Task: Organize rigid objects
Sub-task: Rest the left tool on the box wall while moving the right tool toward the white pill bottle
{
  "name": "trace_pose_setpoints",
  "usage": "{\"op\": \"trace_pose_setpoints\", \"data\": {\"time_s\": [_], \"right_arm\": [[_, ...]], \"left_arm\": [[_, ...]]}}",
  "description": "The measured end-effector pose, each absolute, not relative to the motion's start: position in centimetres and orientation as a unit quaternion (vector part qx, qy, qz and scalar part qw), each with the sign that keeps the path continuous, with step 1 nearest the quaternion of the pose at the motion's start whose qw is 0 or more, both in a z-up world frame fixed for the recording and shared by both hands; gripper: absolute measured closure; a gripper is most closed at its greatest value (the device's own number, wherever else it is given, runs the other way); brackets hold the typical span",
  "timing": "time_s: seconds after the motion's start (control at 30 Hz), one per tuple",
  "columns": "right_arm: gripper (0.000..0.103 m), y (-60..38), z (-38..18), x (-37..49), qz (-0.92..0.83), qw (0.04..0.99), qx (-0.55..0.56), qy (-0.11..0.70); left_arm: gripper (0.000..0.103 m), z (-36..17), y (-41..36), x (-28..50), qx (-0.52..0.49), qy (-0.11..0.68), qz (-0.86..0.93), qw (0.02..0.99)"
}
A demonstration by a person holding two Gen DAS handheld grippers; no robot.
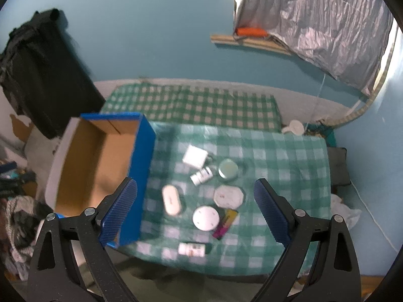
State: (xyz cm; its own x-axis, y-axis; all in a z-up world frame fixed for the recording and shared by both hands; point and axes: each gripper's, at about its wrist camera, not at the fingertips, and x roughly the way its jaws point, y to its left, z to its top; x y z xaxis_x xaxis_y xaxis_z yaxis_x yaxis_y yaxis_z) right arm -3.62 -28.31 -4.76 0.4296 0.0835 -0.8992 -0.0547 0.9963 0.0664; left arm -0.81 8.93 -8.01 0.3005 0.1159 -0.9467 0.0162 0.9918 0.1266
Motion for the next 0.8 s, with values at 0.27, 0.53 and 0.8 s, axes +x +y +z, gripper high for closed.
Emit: {"op": "trace_pose_setpoints", "data": {"time_s": [0.27,0.53,0.8], "right_arm": [[0.009,-28.2,-11.3,-5.1,0.038,0.812,-0.012,0.582],[0.009,-27.7,-18.1,-7.8,0.032,0.772,-0.01,0.635],[0.009,-26.9,-22.9,-9.2,0.034,0.753,-0.014,0.657]], "left_arm": [[0.001,-13.1,11.6,-1.0,0.07,0.634,0.037,0.769],[0.01,-17.1,11.1,-1.5,0.084,0.659,0.02,0.747],[0.016,-19.9,11.4,-1.7,0.073,0.677,0.018,0.732]]}}
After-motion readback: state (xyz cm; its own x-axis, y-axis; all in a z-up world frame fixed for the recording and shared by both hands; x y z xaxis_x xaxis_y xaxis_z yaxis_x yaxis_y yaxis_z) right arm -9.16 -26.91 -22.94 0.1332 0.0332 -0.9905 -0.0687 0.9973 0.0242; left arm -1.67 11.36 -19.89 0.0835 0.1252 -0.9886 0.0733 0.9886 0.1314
